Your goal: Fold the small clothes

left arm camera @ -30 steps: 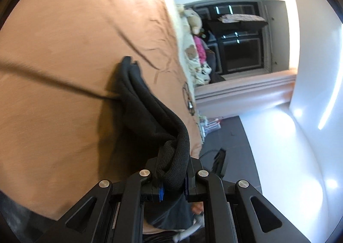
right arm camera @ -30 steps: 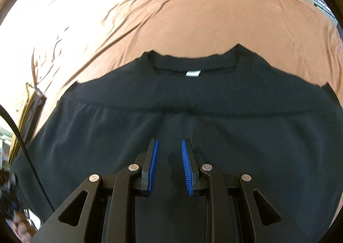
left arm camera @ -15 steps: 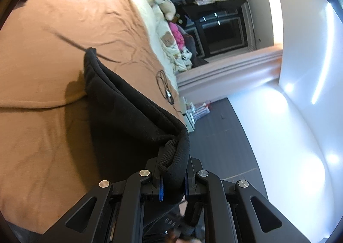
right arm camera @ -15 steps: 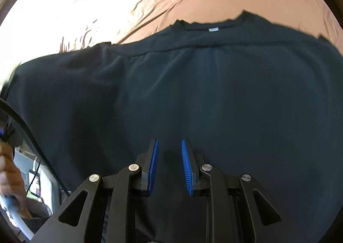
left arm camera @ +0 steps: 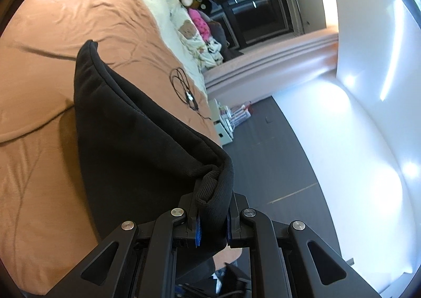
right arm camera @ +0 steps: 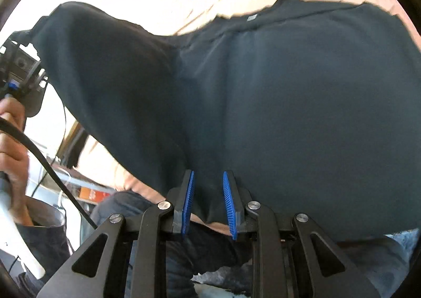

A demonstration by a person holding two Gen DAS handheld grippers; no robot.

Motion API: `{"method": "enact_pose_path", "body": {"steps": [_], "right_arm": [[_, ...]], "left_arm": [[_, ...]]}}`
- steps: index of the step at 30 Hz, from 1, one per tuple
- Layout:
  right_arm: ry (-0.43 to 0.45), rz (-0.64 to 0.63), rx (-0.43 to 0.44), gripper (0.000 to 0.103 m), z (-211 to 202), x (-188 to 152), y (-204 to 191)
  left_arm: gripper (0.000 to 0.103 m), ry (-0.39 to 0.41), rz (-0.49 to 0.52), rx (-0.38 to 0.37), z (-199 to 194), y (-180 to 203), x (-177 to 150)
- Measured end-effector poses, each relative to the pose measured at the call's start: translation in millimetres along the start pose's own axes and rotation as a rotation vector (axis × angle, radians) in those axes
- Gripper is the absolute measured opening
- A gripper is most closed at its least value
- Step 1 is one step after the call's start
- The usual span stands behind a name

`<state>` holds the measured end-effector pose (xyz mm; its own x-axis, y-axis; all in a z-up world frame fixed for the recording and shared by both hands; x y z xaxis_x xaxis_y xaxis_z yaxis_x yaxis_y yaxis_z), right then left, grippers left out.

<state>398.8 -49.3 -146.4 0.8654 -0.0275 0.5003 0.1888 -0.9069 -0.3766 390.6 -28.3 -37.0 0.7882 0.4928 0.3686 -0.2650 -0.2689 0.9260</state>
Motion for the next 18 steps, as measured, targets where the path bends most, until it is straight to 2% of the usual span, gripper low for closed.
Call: {"method": "enact_pose_path", "body": {"steps": [9,10,11,13,18], "right_arm": [[0.151,0.089,-0.010,0.021,-73,14,49],[0.169,0.103,-0.010,0.031,-81,14,55],[0.184,0.114,-0.015,0.047,-86,15,61],[0.240,0.141,-0.038,0.060,-98,12,71],[0.296,0.200,-0.063,0.060,-115,7,108]], "left_arm": [[0.013,-0.102,0.055,-0.025,55,34,-13],[0.013,-0.113,0.060,-0.027,60,38,-15],[0.013,-0.124,0.063,-0.029,65,41,-18],[0.013,-0.149,0.067,-0.033,80,48,-24],[0.013,-0.213,0.074,-0.038,115,55,-40]]}}
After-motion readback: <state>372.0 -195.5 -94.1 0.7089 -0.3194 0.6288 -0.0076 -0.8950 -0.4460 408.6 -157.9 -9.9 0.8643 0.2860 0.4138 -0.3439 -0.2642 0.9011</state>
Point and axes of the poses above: each gripper's, at about its wrist camera, not at the fingertips, and z roughly the way its jaws point, y to its right, x to its top, the point moved 4 cm from there along z, roughly the way its jaws point, and after that the axes turned 9 degrees about -x, right-handed, at the moved point
